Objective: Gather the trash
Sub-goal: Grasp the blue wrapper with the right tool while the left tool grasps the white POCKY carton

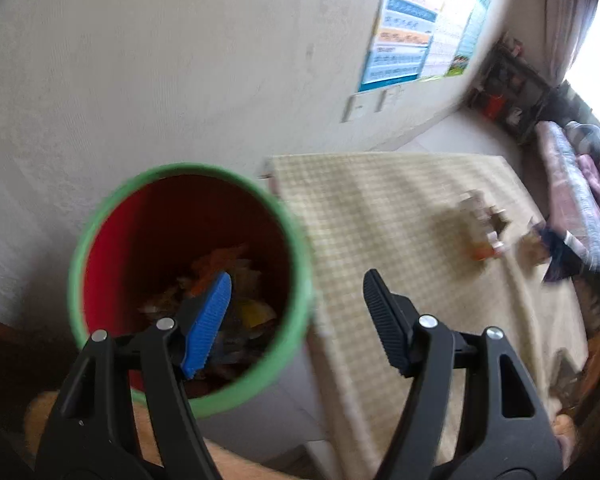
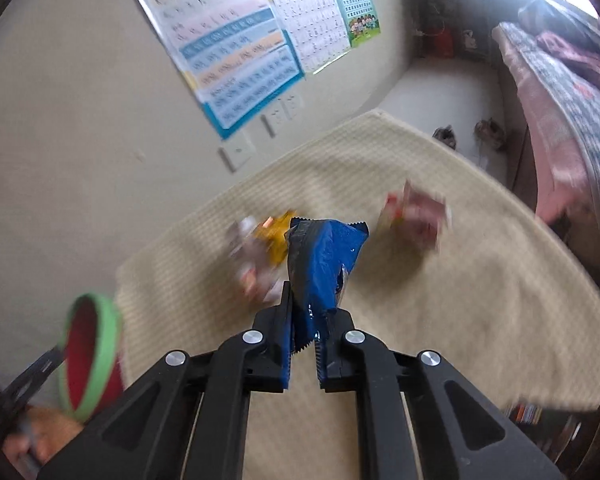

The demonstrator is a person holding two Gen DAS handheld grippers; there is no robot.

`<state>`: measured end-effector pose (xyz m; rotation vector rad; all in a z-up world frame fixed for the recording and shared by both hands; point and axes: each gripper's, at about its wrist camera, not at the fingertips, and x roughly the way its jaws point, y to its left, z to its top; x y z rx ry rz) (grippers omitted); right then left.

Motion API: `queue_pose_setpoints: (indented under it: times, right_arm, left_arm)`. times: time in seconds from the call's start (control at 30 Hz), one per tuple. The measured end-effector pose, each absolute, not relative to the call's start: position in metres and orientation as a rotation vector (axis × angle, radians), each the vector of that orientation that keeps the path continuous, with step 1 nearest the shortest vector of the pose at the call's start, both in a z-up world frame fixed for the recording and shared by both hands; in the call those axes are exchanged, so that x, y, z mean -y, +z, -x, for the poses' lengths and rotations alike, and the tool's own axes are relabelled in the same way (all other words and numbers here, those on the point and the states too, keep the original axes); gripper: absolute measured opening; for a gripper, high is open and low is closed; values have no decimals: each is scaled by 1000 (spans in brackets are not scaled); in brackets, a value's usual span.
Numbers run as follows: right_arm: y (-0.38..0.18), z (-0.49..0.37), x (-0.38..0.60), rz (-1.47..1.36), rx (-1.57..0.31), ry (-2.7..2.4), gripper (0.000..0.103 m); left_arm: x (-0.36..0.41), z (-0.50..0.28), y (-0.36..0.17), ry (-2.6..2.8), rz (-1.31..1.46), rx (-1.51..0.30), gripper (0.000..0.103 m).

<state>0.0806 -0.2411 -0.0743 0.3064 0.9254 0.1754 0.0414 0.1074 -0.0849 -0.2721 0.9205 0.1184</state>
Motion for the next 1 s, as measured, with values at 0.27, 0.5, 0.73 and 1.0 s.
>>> queue_pose_setpoints:
  times: [0.27,0.5,0.73,1.0]
  right_arm:
    - [-91,-10,234,-378,-927,143,11]
    - [-100,-10,246,-445,-923,135,12]
    - [-105,-10,254,-499,-930,151,12]
    - [-108,-15,249,-492,-956,168,12]
  left_arm:
    - [-5,-112,-112,-112,344,-1004,65]
    - [70,-162,-120,-179,157,-1022,65]
    - [87,-198,-158,-125,91,-1141,65]
    - [81,-196,-157,-200,116,-1175,31]
